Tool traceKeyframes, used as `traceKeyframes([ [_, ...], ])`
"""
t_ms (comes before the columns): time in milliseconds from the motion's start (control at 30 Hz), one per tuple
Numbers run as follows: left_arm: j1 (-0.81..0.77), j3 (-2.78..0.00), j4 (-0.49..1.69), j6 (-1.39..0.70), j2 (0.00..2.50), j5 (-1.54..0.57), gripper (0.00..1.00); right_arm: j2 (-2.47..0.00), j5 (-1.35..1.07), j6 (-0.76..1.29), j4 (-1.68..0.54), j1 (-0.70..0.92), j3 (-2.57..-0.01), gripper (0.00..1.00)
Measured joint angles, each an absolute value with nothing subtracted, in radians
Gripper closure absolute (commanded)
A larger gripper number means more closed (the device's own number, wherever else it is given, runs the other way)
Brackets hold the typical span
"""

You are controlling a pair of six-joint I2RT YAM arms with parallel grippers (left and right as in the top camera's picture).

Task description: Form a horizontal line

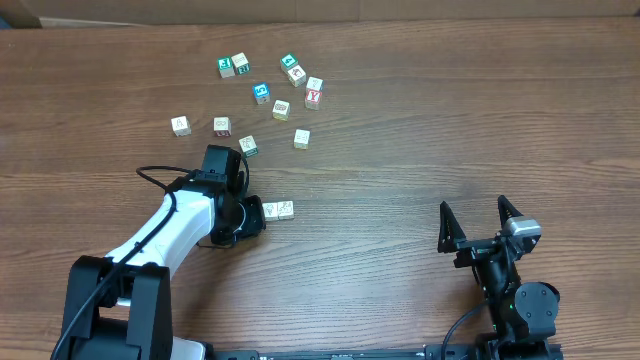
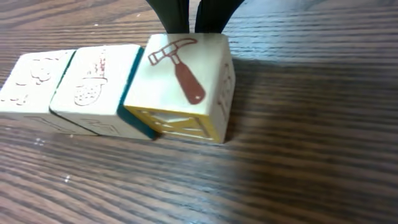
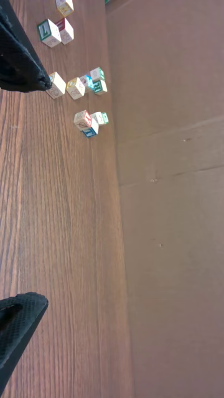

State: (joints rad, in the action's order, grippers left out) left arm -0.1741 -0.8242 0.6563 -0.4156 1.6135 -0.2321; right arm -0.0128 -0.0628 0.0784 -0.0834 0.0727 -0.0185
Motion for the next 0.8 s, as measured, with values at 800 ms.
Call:
traceKeyframes([
  [800,-0.168,-1.022,0.86,-0.379,1.613,-0.039,0.96,-0.013,-0.063,0.078,-0.083,0.073,-0.019,0.0],
])
